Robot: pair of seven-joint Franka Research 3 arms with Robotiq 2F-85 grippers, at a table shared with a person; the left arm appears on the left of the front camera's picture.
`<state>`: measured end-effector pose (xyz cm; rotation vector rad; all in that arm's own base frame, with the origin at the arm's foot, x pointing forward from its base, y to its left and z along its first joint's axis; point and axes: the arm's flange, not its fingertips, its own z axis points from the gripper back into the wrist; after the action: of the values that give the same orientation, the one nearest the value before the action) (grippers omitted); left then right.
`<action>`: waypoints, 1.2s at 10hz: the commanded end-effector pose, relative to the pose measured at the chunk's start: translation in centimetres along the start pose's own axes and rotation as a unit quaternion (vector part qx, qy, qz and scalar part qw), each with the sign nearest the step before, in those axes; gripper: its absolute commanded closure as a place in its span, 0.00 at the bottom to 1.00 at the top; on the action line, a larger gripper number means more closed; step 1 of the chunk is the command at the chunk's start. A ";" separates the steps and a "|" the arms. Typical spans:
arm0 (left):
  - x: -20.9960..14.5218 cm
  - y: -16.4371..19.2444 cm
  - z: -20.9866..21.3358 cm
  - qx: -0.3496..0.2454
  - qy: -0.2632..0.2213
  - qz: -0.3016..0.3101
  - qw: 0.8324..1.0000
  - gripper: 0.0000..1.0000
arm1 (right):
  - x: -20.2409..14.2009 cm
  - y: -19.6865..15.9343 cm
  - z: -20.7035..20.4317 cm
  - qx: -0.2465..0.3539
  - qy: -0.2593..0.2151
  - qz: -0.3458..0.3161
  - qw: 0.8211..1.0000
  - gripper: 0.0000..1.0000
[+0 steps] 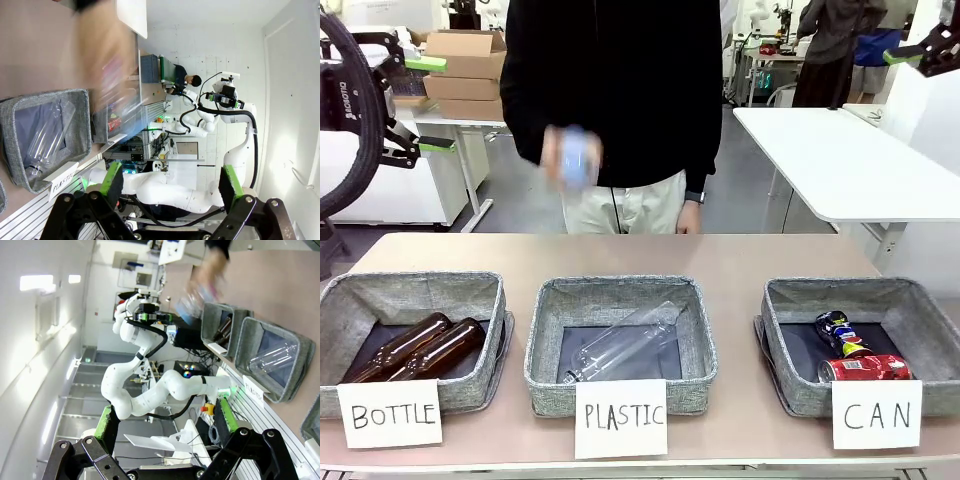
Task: Sort the can waste into the basket.
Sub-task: Pick up the can waste from the table and place it in the right Fabric basket.
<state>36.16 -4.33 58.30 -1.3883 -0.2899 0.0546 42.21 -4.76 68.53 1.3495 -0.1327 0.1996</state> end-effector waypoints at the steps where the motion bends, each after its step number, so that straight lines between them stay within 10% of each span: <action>1: -0.1 0.0 0.3 0.000 0.007 -0.004 1.000 0.00 | -0.2 -0.2 0.0 -0.002 0.003 0.010 1.000 0.00; 12: -0.1 0.0 0.3 0.000 0.007 -0.004 1.000 0.00 | -0.2 -0.2 0.0 -0.002 0.003 0.010 1.000 0.00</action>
<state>36.16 -4.33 58.30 -1.3883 -0.2899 0.0546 42.21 -4.76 68.53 1.3495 -0.1327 0.1997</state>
